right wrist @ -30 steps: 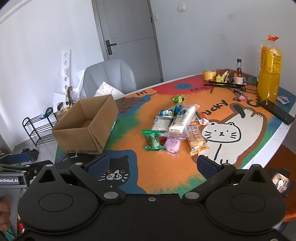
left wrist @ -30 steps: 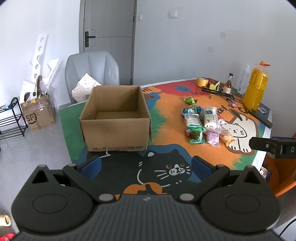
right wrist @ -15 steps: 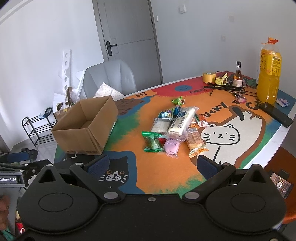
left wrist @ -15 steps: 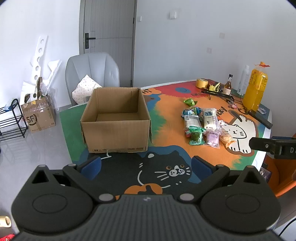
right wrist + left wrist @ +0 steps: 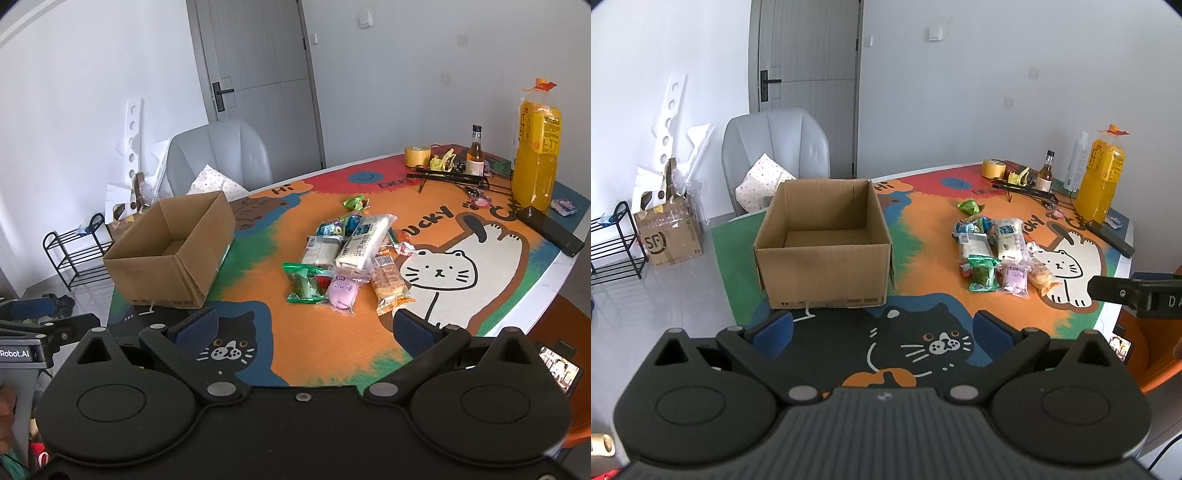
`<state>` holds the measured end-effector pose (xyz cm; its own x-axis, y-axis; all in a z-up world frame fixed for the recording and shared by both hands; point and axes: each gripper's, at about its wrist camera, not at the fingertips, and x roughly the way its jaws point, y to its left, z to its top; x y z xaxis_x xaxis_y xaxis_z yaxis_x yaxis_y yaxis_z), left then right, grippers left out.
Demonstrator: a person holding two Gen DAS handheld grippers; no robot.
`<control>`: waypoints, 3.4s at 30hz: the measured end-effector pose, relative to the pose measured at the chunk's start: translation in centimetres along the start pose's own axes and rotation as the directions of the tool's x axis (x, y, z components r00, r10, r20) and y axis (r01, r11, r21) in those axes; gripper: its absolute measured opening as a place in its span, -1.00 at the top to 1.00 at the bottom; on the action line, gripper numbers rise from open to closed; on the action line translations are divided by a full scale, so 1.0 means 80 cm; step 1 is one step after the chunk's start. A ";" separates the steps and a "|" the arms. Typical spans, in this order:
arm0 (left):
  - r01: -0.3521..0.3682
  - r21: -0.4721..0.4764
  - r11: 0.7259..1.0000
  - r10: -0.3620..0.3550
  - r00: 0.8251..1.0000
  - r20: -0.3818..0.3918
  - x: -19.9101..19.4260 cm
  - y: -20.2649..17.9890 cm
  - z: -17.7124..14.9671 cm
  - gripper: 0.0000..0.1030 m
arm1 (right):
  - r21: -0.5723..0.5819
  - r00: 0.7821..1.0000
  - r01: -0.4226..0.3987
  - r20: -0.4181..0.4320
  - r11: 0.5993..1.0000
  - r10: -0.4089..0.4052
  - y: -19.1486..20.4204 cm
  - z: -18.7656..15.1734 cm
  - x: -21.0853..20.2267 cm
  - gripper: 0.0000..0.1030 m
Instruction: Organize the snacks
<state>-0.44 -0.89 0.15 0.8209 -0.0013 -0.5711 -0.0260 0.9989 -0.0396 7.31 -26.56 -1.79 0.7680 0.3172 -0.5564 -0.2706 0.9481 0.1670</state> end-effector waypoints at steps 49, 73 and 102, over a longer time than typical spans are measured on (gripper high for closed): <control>0.114 -0.007 0.993 -0.114 0.994 0.004 0.144 -0.082 0.035 -0.92 | 0.009 1.000 0.012 -0.002 1.000 -0.012 -0.086 -0.007 0.102 -0.72; 0.166 -0.029 0.986 -0.168 0.971 -0.171 0.290 -0.138 0.040 -0.21 | 0.041 0.997 -0.017 -0.074 0.999 0.020 -0.144 -0.002 0.210 -0.27; 0.162 -0.001 0.987 -0.161 0.982 -0.101 0.235 -0.125 0.039 0.43 | 0.014 0.999 -0.036 -0.002 0.999 0.036 -0.129 0.003 0.167 0.37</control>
<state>17.08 -10.74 -7.63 0.7525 -0.1666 -0.6372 0.1066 0.9855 -0.1318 20.50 -32.09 -10.76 0.7567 0.3513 -0.5514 -0.2897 0.9362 0.1988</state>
